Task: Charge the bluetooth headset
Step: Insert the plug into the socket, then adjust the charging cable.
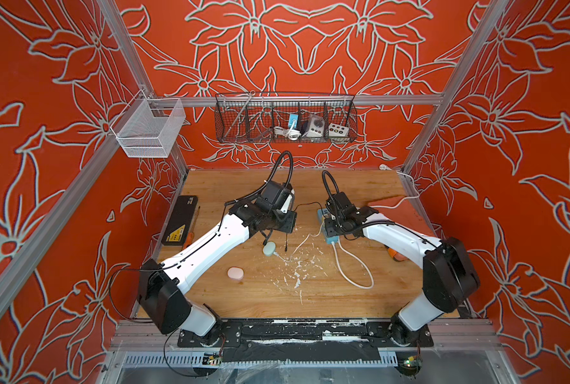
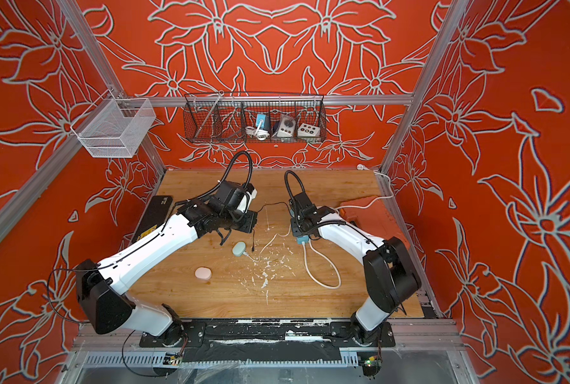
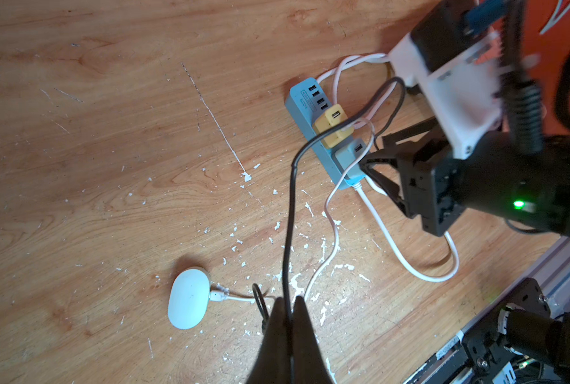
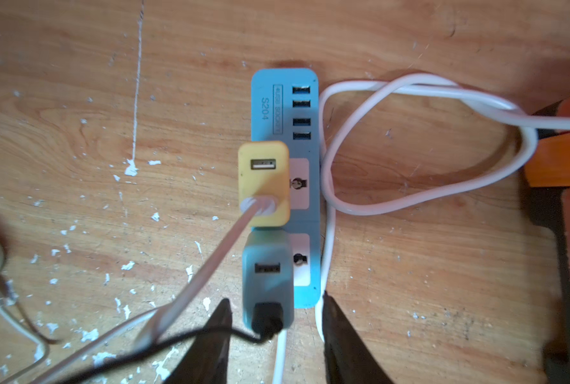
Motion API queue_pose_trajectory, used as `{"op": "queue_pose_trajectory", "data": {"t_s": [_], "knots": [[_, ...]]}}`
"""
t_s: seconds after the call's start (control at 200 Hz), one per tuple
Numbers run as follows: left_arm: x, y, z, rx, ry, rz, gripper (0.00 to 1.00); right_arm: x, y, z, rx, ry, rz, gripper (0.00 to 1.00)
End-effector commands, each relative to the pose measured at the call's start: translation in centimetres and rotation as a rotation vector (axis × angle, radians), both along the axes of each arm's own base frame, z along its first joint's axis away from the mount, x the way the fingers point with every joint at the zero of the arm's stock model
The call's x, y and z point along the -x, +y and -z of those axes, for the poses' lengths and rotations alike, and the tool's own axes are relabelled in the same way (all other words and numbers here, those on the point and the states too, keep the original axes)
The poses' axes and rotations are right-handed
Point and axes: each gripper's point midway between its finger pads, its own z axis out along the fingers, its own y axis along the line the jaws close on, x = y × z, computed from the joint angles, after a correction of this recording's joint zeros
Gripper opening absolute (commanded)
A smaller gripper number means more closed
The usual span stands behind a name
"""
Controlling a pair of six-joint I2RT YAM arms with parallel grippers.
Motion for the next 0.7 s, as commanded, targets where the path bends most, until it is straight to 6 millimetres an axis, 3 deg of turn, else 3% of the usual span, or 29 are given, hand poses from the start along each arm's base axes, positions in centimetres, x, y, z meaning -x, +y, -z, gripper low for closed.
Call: {"op": "queue_pose_trajectory", "data": {"t_s": [0.0, 0.165, 0.315, 0.465, 0.696], "knots": [[0.1, 0.1, 0.0, -0.003, 0.022, 0.001, 0.00, 0.7, -0.9, -1.8, 0.005, -0.028, 0.009, 0.45], [0.6, 0.0, -0.7, -0.011, 0.033, 0.034, 0.00, 3.2, 0.3, -4.9, -0.162, -0.073, -0.061, 0.37], [1.3, -0.1, -1.5, -0.021, 0.071, 0.071, 0.00, 6.9, 3.1, -8.1, -0.394, -0.117, -0.236, 0.35], [2.8, -1.2, -2.4, 0.057, 0.108, 0.131, 0.00, 10.4, 5.0, -10.2, -0.556, -0.153, -0.367, 0.47], [6.1, -3.7, -4.0, 0.228, 0.199, 0.282, 0.00, 14.1, 8.4, -10.8, -0.677, -0.170, -0.552, 0.56]]}}
